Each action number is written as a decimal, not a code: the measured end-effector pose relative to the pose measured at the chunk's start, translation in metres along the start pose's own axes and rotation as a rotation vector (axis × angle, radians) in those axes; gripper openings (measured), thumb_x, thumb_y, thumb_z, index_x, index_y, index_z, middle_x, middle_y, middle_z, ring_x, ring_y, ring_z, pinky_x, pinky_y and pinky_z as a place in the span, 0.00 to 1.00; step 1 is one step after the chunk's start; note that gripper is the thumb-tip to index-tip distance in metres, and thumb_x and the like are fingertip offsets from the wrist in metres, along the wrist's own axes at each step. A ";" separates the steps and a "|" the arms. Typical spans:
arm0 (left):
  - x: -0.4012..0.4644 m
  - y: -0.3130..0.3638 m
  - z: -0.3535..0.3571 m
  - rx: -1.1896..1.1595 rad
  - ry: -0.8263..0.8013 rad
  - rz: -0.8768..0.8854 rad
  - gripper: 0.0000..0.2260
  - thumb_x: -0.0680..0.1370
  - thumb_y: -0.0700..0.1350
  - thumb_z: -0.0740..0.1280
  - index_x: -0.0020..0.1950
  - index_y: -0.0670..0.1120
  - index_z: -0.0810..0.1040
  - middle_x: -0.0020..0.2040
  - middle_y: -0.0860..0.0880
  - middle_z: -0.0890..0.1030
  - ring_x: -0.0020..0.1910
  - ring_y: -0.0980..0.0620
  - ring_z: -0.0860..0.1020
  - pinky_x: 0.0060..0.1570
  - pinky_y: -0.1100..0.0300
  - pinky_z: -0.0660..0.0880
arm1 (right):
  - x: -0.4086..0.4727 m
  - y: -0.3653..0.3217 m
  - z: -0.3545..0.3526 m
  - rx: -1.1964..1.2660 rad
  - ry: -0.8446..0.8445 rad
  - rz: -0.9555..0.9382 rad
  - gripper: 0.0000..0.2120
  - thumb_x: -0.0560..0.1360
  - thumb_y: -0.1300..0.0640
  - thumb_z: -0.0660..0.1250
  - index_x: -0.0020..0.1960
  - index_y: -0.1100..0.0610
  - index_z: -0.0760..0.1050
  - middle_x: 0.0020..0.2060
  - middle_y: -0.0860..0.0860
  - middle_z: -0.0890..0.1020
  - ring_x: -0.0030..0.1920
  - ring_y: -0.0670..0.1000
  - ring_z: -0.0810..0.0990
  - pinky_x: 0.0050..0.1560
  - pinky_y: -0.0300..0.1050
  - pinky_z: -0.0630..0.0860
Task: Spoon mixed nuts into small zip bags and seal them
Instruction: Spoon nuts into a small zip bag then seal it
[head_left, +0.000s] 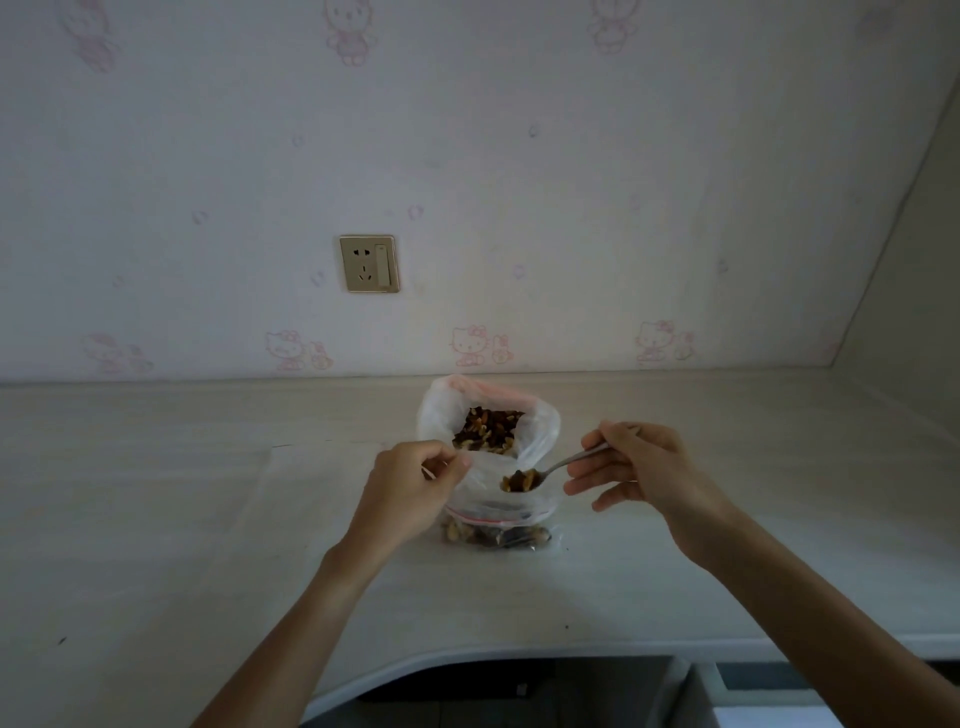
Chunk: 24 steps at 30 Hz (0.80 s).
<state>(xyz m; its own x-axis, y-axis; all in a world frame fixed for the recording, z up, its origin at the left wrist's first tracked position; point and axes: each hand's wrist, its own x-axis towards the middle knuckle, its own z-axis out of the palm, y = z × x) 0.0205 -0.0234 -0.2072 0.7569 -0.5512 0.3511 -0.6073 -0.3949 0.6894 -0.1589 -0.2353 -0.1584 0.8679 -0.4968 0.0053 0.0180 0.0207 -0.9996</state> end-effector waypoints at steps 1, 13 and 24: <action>-0.001 0.001 -0.001 -0.011 -0.001 0.019 0.08 0.79 0.54 0.73 0.41 0.57 0.85 0.38 0.63 0.84 0.41 0.64 0.81 0.38 0.74 0.70 | -0.002 0.000 0.000 -0.056 -0.004 -0.030 0.16 0.86 0.56 0.58 0.50 0.65 0.80 0.42 0.63 0.87 0.42 0.63 0.88 0.35 0.52 0.82; -0.010 0.000 -0.011 -0.042 0.003 0.089 0.06 0.79 0.55 0.71 0.45 0.57 0.85 0.40 0.64 0.84 0.41 0.62 0.81 0.40 0.73 0.71 | -0.031 -0.021 0.003 -1.040 -0.195 -0.739 0.19 0.85 0.43 0.53 0.51 0.52 0.79 0.40 0.47 0.82 0.38 0.49 0.80 0.41 0.53 0.78; 0.003 -0.012 -0.013 -0.063 0.095 -0.090 0.11 0.80 0.58 0.69 0.42 0.54 0.82 0.36 0.58 0.83 0.36 0.58 0.82 0.40 0.63 0.75 | 0.003 -0.012 0.010 -0.156 0.024 -0.323 0.15 0.86 0.56 0.59 0.51 0.63 0.80 0.40 0.57 0.87 0.42 0.58 0.87 0.34 0.49 0.84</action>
<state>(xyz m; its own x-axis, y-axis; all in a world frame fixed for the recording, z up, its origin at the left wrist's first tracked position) 0.0332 -0.0106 -0.2067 0.8290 -0.4425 0.3419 -0.5216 -0.3915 0.7581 -0.1518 -0.2280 -0.1464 0.8178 -0.4763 0.3229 0.2119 -0.2725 -0.9385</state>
